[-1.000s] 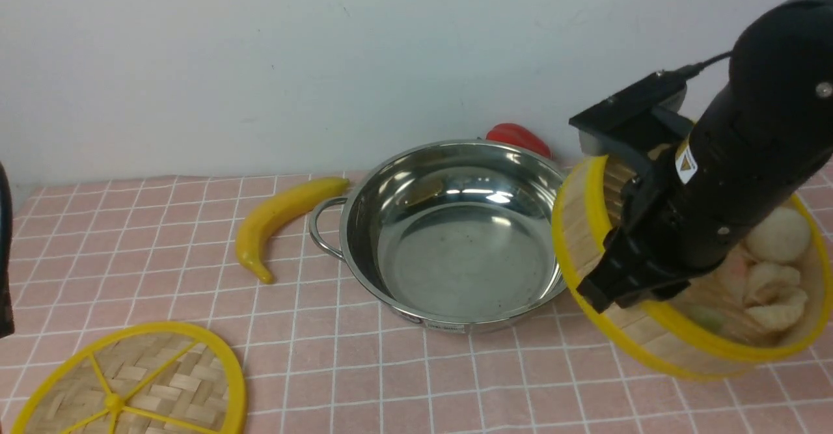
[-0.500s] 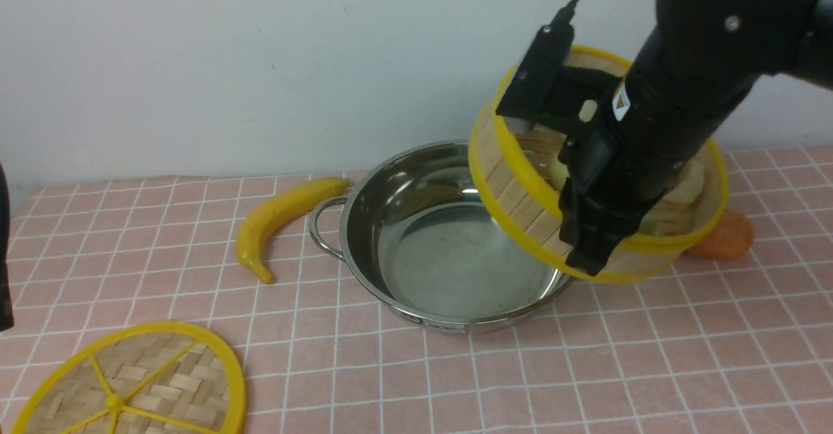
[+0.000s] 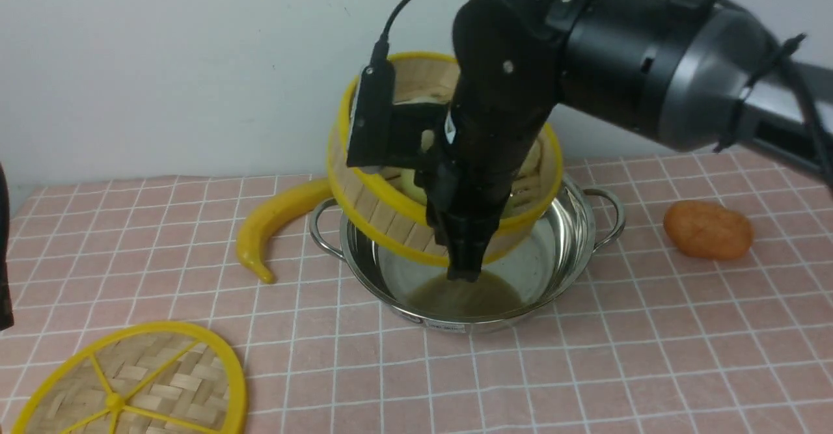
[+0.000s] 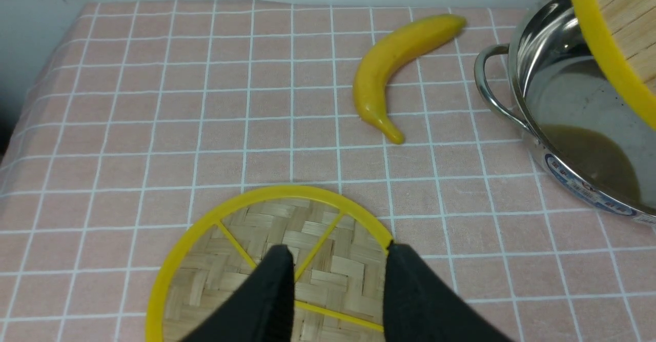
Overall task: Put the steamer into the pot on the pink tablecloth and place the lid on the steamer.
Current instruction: 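Place the bamboo steamer basket of food into the steel pot with the right gripper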
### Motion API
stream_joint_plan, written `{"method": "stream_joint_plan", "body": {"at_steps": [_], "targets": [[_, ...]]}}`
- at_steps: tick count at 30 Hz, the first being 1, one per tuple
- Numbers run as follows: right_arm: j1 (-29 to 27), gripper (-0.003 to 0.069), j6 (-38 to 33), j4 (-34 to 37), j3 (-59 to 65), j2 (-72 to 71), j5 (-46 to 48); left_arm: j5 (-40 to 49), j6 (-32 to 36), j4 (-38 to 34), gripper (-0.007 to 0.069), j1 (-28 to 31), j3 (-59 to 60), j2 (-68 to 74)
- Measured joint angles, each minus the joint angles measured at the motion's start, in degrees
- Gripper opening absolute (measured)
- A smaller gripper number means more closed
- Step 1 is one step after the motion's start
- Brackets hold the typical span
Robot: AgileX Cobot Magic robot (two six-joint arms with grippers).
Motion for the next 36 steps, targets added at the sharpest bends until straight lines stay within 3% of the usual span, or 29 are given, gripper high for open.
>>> {"method": "stream_joint_plan", "body": {"at_steps": [12,36], "targets": [[-0.17,0.0089,1.59,-5.56,-0.12,5.48,0.42,0.00,0.00,-0.12,0.0243,0.00,0.00,0.00],[-0.43,0.0088,2.33,-5.68,-0.43,12.94,-0.15,0.05,0.35,-2.92,0.0243,0.00,0.05,0.00]]}}
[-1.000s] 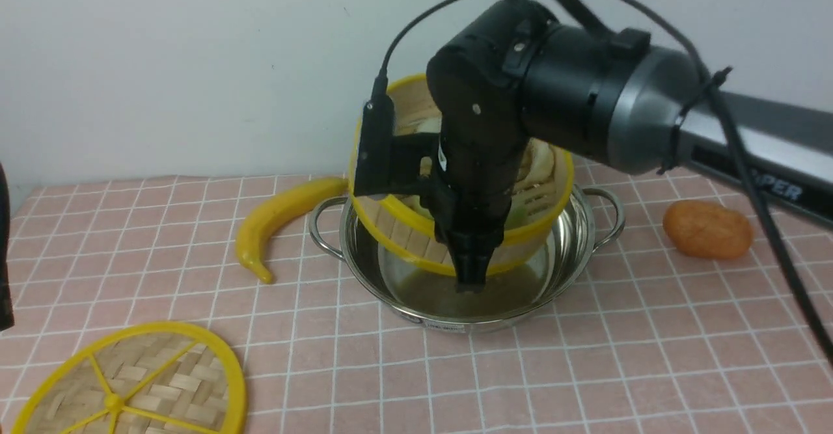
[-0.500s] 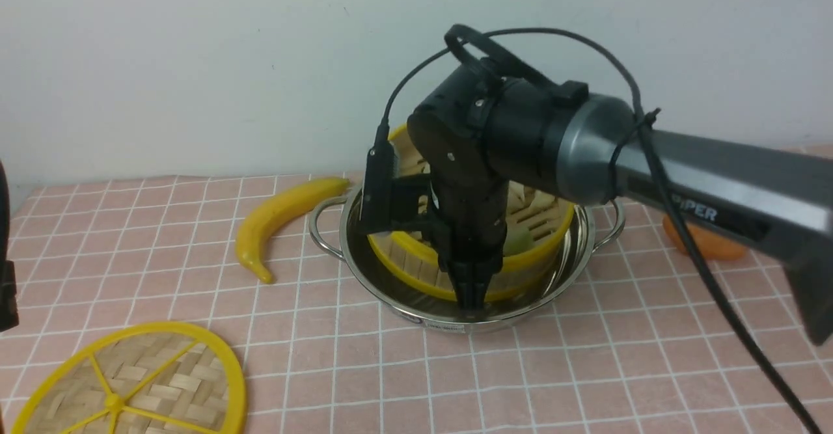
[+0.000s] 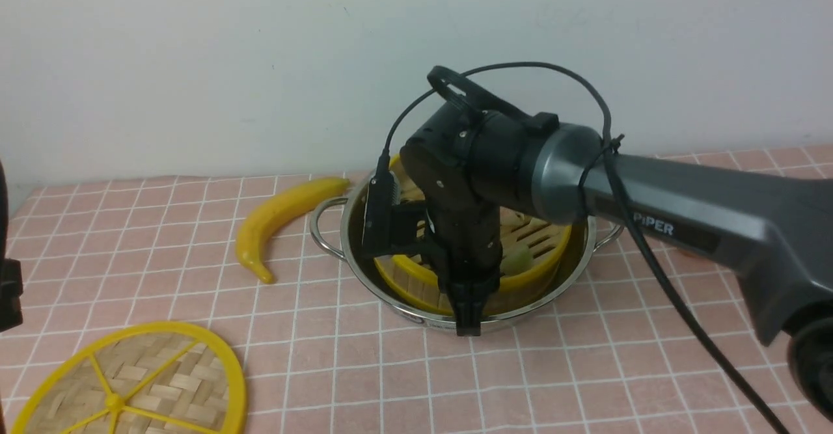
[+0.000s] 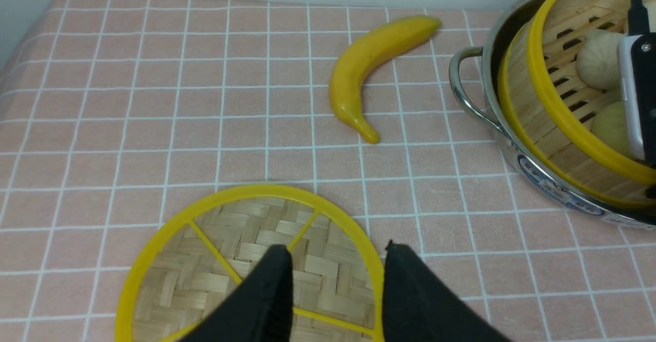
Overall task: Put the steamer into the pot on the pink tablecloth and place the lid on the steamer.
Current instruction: 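Place the bamboo steamer basket of food into the steel pot with the right gripper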
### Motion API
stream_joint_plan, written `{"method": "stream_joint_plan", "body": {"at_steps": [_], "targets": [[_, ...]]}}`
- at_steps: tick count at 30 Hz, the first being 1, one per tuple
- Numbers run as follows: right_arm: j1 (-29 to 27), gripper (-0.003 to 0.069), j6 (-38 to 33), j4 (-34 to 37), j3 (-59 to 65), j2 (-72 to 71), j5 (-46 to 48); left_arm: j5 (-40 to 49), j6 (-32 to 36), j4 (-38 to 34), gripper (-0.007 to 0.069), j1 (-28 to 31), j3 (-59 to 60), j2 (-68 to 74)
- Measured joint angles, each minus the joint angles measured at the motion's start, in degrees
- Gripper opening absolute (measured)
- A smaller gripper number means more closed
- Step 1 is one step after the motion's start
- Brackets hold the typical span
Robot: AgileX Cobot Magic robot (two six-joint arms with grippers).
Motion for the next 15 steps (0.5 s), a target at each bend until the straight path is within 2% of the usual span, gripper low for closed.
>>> {"method": "stream_joint_plan", "body": {"at_steps": [9,15], "targets": [[0.00,0.0108,0.00,0.24,0.00,0.00,-0.10,0.14,0.00,0.01,0.0243,0.00,0.00,0.00],[0.00,0.0258,2.36,1.27,-0.02,0.00,-0.38,0.18,0.00,0.01,0.0243,0.00,0.00,0.00]]}}
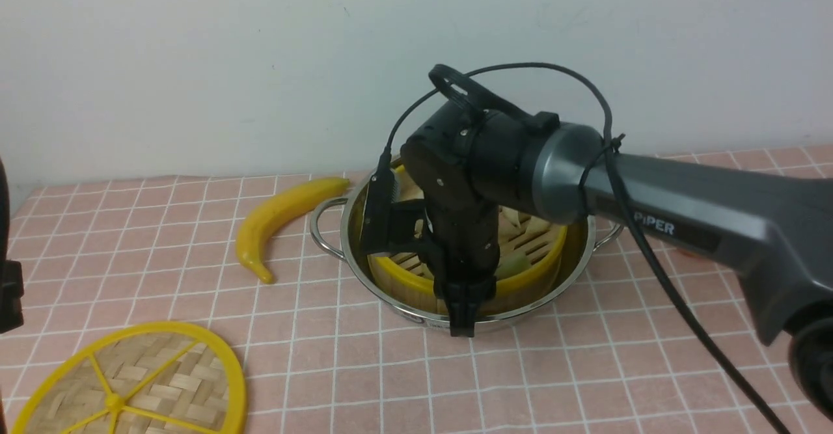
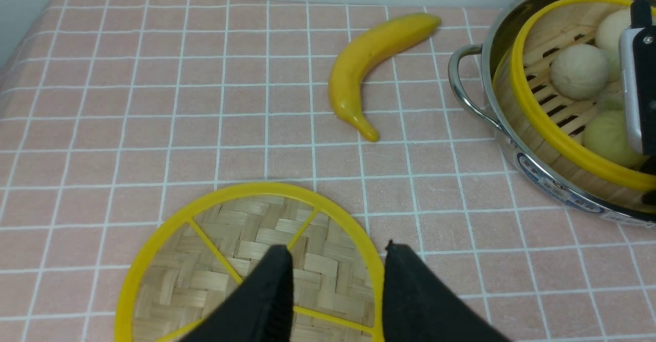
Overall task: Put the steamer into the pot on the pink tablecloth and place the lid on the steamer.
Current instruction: 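Place the bamboo steamer basket of food into the steel pot with the right gripper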
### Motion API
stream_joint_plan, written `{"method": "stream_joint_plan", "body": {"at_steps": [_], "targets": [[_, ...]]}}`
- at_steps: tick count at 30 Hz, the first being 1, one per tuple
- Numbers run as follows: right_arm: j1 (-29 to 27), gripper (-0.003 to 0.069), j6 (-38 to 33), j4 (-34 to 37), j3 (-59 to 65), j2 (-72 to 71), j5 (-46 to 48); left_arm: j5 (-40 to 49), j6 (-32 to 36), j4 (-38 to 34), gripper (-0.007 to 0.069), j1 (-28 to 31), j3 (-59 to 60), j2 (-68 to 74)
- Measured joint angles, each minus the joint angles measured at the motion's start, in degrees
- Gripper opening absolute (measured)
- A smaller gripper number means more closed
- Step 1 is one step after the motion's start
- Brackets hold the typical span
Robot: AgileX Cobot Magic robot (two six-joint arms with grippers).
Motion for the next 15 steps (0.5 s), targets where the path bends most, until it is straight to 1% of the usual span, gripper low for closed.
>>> {"method": "stream_joint_plan", "body": {"at_steps": [2,3,7,10,15], "targets": [[0.00,0.0278,0.46,-0.07,0.00,0.00,0.00,0.00,0.00,0.00,0.0243,0.00,0.00,0.00],[-0.05,0.0318,1.38,-0.43,-0.05,0.00,-0.19,0.00,0.00,0.00,0.0243,0.00,0.00,0.00],[-0.11,0.0376,4.18,-1.33,-0.11,0.00,-0.32,0.00,0.00,0.00,0.0243,0.00,0.00,0.00],[-0.11,0.0393,6.38,-1.70,-0.24,0.00,-0.26,0.00,0.00,0.00,0.0243,0.00,0.00,0.00],[-0.11,0.0396,9.62,-1.37,-1.48,0.00,0.52,0.00,0.00,0.00,0.0243,0.00,0.00,0.00]]}}
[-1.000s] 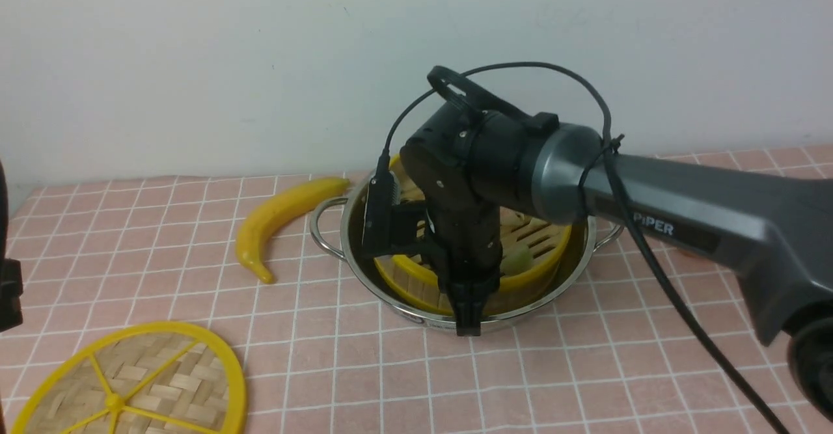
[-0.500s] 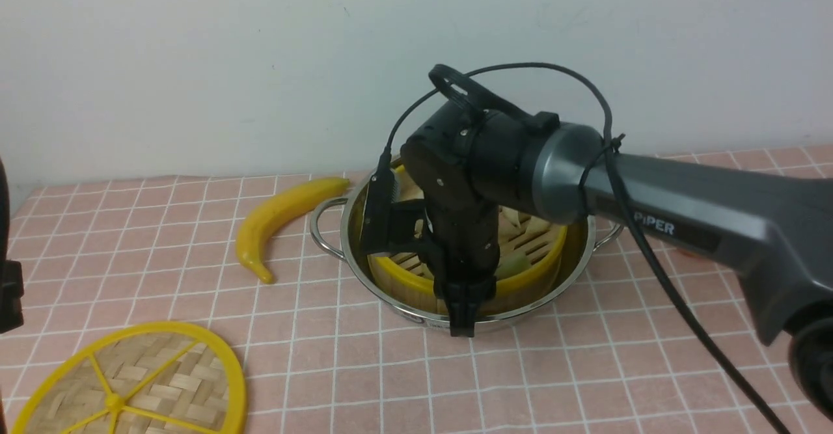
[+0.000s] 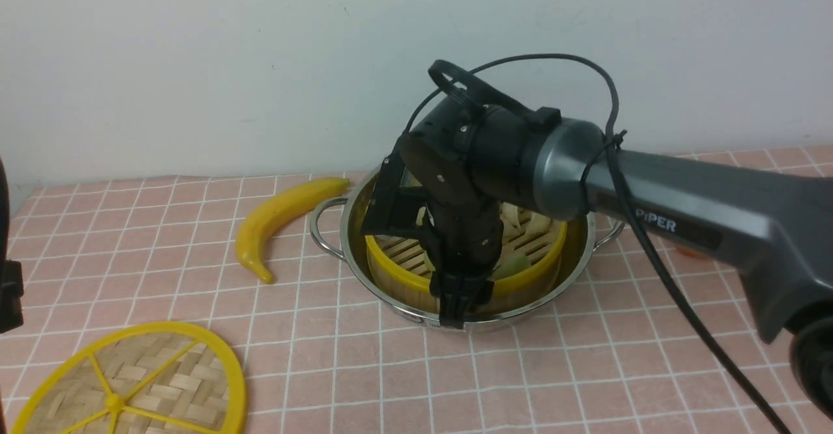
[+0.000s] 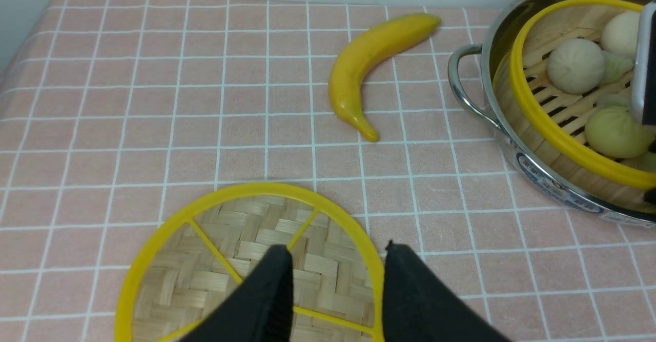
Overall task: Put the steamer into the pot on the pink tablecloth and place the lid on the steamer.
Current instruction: 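Place the bamboo steamer basket of food into the steel pot with the right gripper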
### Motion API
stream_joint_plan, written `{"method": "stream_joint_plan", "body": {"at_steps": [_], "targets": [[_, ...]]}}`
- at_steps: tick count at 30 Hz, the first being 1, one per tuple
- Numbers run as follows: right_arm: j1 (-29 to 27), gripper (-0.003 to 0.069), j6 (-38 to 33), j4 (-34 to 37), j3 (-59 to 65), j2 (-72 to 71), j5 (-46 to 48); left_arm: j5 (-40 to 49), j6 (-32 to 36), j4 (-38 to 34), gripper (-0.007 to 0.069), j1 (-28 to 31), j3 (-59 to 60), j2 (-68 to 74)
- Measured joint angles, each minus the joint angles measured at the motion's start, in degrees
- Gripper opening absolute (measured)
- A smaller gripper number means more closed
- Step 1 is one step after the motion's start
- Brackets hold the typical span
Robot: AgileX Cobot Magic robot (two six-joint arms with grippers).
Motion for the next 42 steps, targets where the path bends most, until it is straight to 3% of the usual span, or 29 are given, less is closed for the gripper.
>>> {"method": "stream_joint_plan", "body": {"at_steps": [6,42], "targets": [[0.00,0.0397,3.18,3.20,-2.66,-0.05,-0.25,0.00,0.00,0.00,0.0243,0.00,0.00,0.00],[-4.46,0.0414,2.64,13.15,-2.73,0.05,-0.57,0.00,0.00,-0.24,0.0243,0.00,0.00,0.00]]}}
